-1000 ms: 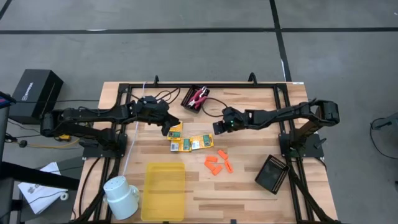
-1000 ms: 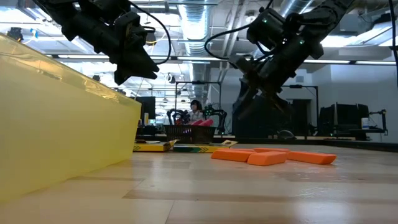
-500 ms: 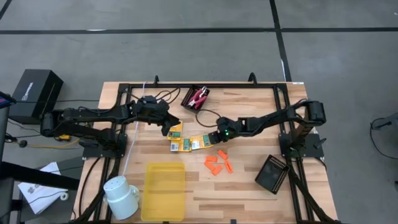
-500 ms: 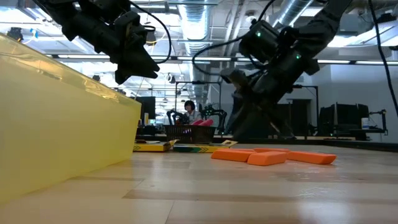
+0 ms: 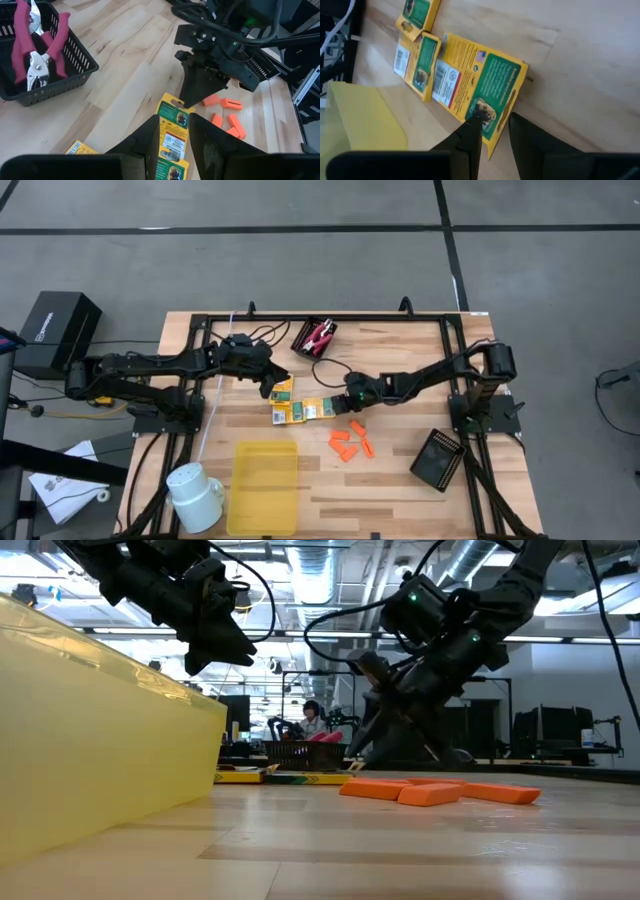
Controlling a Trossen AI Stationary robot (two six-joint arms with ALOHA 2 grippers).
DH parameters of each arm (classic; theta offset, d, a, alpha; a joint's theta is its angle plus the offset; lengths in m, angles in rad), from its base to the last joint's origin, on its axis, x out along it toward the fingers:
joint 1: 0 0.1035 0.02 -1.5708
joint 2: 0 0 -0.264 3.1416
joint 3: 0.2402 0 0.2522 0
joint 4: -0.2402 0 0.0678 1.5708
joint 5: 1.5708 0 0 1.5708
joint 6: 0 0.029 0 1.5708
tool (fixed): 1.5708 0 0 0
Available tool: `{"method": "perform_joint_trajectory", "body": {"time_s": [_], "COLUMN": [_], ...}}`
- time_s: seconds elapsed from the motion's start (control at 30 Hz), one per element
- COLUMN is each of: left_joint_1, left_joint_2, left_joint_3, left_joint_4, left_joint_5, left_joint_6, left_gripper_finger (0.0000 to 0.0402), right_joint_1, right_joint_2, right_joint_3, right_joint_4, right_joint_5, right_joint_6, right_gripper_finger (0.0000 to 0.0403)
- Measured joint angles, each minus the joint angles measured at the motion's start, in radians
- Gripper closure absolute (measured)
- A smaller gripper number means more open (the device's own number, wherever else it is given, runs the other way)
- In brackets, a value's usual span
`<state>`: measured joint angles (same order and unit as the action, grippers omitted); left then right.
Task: Pick & Place School Supplies
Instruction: Put the yellow crayon box into the yellow bin
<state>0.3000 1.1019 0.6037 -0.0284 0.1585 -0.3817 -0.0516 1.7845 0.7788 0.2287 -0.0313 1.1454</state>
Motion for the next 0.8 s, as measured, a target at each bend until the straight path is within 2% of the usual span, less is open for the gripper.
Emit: {"method": "perform_joint_trajectory", "body": {"time_s": [0.63, 0.8], "left_joint_1": [0.000, 0.000], "left_joint_2": [0.000, 0.000], "left_joint_3": [0.000, 0.000], "left_joint_4": [-0.001, -0.002], "left_joint_5": [0.000, 0.000], "left_joint_6": [-0.016, -0.016], "left_gripper_finger": [0.0303, 0.0303], "right_joint_1": [-0.031, -0.043], "right_joint_2": [0.002, 0.003], "right_joint_3": [0.000, 0.000], "right_joint_4": [0.000, 0.000], "right_joint_5": [0.001, -0.003], "right_joint_6": [-0.019, -0.027], "right_gripper_finger": [0.0316, 0.0346]}}
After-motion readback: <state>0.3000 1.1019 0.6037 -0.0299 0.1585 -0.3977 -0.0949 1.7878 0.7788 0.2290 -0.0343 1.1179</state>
